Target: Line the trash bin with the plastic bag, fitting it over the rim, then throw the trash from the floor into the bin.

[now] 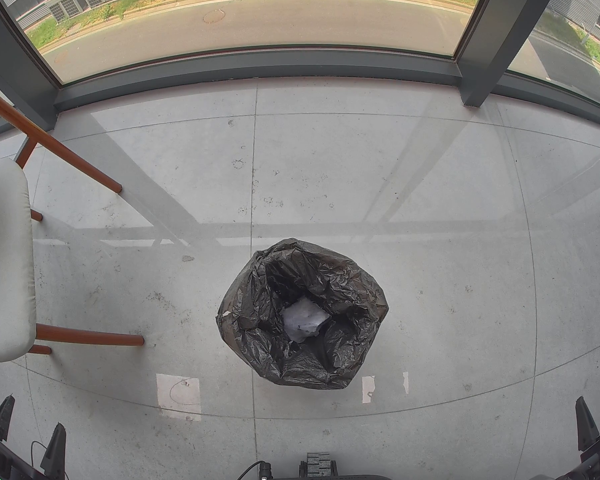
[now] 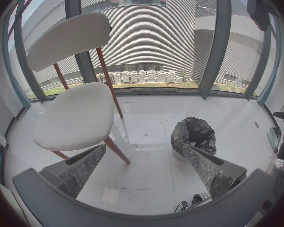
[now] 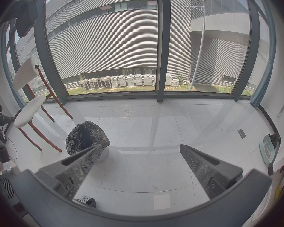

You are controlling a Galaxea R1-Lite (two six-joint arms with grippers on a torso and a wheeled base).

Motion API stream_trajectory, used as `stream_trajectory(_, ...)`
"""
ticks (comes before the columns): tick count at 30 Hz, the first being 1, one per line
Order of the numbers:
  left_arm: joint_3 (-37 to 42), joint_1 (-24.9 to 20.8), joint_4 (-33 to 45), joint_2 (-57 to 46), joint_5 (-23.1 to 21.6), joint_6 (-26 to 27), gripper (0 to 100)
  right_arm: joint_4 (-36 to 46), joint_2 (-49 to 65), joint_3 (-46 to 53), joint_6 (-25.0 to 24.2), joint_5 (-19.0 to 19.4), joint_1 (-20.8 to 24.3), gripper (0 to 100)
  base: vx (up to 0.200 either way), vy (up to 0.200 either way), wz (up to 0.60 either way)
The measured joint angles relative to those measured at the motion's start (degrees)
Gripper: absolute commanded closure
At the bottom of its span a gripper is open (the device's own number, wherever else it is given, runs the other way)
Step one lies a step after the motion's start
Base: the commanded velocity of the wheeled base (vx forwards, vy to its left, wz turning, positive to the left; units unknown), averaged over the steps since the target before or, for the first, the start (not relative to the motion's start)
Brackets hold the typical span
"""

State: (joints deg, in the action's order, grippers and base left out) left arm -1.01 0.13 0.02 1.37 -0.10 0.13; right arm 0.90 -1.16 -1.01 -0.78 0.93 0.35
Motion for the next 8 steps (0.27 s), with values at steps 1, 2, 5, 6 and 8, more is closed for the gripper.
stream_trajectory(1, 0.00, 0.00, -0.02, -0.13, 0.41, -0.34, 0, 0.00, 0.11, 0.00, 0.05, -0.02, -0.02, 0, 0.000, 0.000, 0.00)
stream_trajectory(2, 0.00, 0.00, -0.05, -0.24, 0.54, -0.43, 0, 0.00, 0.15, 0.00, 0.05, -0.11, -0.02, 0, 0.000, 0.000, 0.00)
stream_trajectory(5, 0.00, 0.02, -0.07, -0.43, 0.65, -0.45, 0, 0.00, 0.28, 0.02, 0.00, -0.39, -0.05, 0, 0.000, 0.000, 0.00)
stream_trajectory(6, 0.00, 0.02, -0.07, -0.46, 0.65, -0.45, 0, 0.00, 0.30, 0.02, 0.00, -0.39, -0.05, 0, 0.000, 0.000, 0.00)
stream_trajectory(8, 0.00, 0.09, -0.07, -0.49, 0.63, -0.45, 0, 0.00, 0.32, 0.02, -0.06, -0.44, 0.00, 0, 0.000, 0.000, 0.00)
